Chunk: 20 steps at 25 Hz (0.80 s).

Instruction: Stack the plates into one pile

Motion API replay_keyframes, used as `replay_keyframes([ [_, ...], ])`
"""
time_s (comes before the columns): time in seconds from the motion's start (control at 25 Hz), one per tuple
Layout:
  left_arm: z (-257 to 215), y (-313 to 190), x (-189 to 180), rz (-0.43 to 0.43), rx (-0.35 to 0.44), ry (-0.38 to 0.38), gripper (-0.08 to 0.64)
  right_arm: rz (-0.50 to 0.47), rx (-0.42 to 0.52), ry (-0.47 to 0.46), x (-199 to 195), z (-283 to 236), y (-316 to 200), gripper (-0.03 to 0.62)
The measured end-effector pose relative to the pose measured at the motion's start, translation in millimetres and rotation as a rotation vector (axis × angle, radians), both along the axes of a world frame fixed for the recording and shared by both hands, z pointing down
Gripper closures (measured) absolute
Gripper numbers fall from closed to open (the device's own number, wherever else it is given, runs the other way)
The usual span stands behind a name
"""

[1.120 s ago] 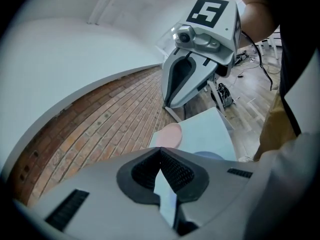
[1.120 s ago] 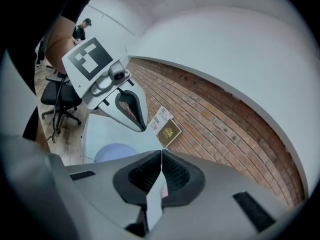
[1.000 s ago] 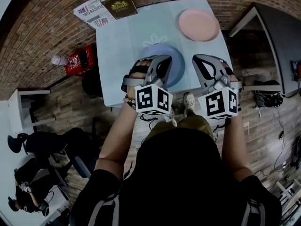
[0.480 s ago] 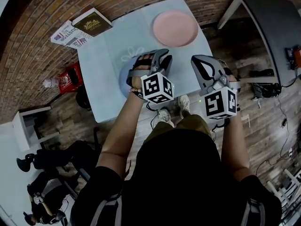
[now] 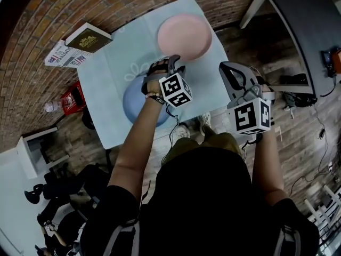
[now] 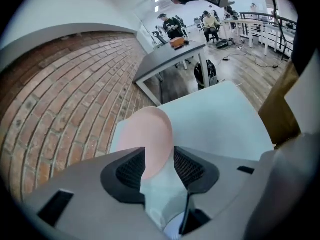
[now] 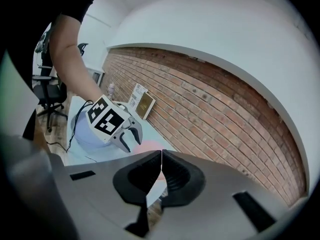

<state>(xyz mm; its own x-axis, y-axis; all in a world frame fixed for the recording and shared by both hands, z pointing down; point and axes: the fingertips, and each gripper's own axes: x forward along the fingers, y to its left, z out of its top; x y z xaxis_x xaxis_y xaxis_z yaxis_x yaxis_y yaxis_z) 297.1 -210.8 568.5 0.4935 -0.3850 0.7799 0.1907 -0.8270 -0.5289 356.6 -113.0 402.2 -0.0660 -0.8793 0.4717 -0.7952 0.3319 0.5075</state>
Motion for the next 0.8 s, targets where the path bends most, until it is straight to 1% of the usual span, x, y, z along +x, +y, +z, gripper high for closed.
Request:
replay_keyframes([
  [0.2,39.8,-4.7,20.5,0.012,-0.053,-0.064,0.371,0.019,-0.021,0.0,29.4,9.6,-4.3,0.557],
  [0.28,53.9,-5.4,27.7,0.023,-0.059,-0.091,0.371,0.022,-0.026,-0.002,38.3,12.6,-5.3,0.557],
  [0.44,70.5,-5.9,41.1,0.032,-0.086,-0.12,0.371,0.023,-0.036,-0.007,52.4,19.3,-6.5,0.557],
  [0.8,96.3,-14.8,52.2,0.057,-0.084,-0.191,0.371,0.018,-0.055,-0.006,64.4,27.3,-7.6,0.557],
])
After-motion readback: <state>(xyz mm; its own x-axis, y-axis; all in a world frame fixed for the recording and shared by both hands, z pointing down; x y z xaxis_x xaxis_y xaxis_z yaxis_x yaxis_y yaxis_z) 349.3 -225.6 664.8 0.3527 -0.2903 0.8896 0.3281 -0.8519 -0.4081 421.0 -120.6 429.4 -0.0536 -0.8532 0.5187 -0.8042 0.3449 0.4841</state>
